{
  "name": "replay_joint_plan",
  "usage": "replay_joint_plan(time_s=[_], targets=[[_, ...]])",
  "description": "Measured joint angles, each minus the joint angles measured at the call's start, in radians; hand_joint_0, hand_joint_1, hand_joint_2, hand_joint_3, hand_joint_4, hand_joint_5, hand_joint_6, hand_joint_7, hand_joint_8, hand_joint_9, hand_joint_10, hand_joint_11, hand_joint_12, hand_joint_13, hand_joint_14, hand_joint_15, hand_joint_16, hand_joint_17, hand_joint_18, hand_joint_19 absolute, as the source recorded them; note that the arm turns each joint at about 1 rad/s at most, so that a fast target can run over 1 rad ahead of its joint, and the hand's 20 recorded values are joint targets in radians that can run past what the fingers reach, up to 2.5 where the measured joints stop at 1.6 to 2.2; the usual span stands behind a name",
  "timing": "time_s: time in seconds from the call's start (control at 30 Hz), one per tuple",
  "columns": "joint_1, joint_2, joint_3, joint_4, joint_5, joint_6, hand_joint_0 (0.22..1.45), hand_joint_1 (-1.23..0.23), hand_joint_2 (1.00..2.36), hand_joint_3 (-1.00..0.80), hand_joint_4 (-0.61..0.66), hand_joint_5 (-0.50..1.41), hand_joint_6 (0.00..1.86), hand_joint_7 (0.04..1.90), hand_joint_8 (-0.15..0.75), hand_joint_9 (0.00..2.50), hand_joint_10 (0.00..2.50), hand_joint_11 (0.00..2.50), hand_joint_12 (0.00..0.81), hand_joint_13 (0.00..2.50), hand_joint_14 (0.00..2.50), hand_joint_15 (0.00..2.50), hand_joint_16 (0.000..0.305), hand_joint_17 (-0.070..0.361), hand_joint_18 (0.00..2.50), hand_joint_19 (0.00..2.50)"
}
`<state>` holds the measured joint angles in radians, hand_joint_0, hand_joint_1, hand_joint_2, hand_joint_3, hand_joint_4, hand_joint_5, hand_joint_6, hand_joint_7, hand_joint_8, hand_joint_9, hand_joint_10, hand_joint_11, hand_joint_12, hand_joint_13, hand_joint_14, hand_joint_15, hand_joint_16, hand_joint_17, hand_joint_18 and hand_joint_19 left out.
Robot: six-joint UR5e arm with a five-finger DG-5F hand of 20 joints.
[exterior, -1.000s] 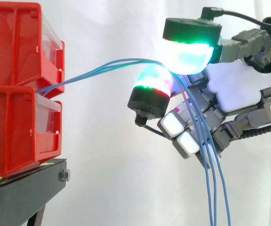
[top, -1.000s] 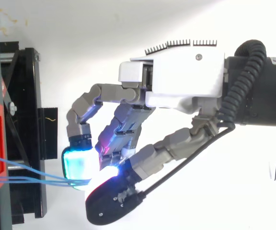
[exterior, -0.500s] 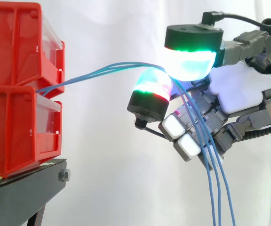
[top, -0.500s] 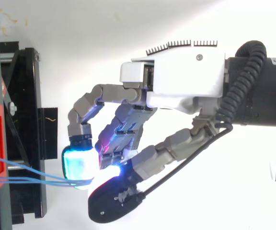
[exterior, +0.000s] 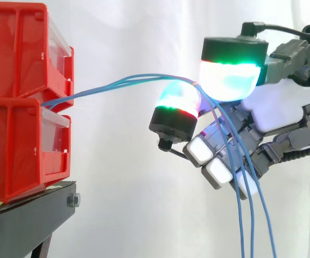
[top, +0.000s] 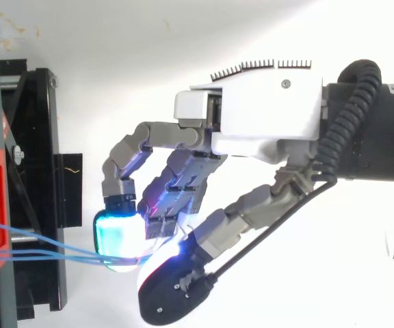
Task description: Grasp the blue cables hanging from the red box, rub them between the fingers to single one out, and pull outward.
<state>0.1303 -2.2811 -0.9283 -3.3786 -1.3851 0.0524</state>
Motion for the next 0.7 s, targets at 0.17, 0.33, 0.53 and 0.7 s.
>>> replay_joint_plan(time_s=[0.17, 0.33, 0.53, 0.7], targets=[[0.001, 0.000, 0.000, -0.006, 0.000, 0.014, 0.53, -0.81, 1.00, -0.50, 0.15, -0.17, 0.92, 0.99, 0.349, 0.94, 0.02, 0.53, 0.437, 0.90, 0.02, 0.51, 0.053, 0.119, 0.90, 0.54], [0.002, 0.000, 0.000, -0.010, 0.000, 0.026, 0.60, -0.75, 1.01, -0.31, 0.12, -0.16, 0.91, 1.02, 0.340, 0.95, 0.01, 0.53, 0.428, 0.90, 0.02, 0.51, 0.050, 0.114, 0.87, 0.56], [0.003, 0.000, 0.000, -0.011, 0.000, 0.034, 0.63, -0.84, 1.02, -0.13, 0.05, -0.17, 0.92, 1.04, 0.342, 0.93, 0.01, 0.52, 0.434, 0.89, 0.02, 0.50, 0.052, 0.118, 0.90, 0.52], [0.003, 0.000, 0.000, -0.011, 0.000, 0.035, 0.65, -0.87, 1.02, -0.05, 0.00, -0.19, 0.93, 1.00, 0.323, 0.88, 0.01, 0.51, 0.428, 0.87, 0.02, 0.50, 0.052, 0.117, 0.89, 0.52]])
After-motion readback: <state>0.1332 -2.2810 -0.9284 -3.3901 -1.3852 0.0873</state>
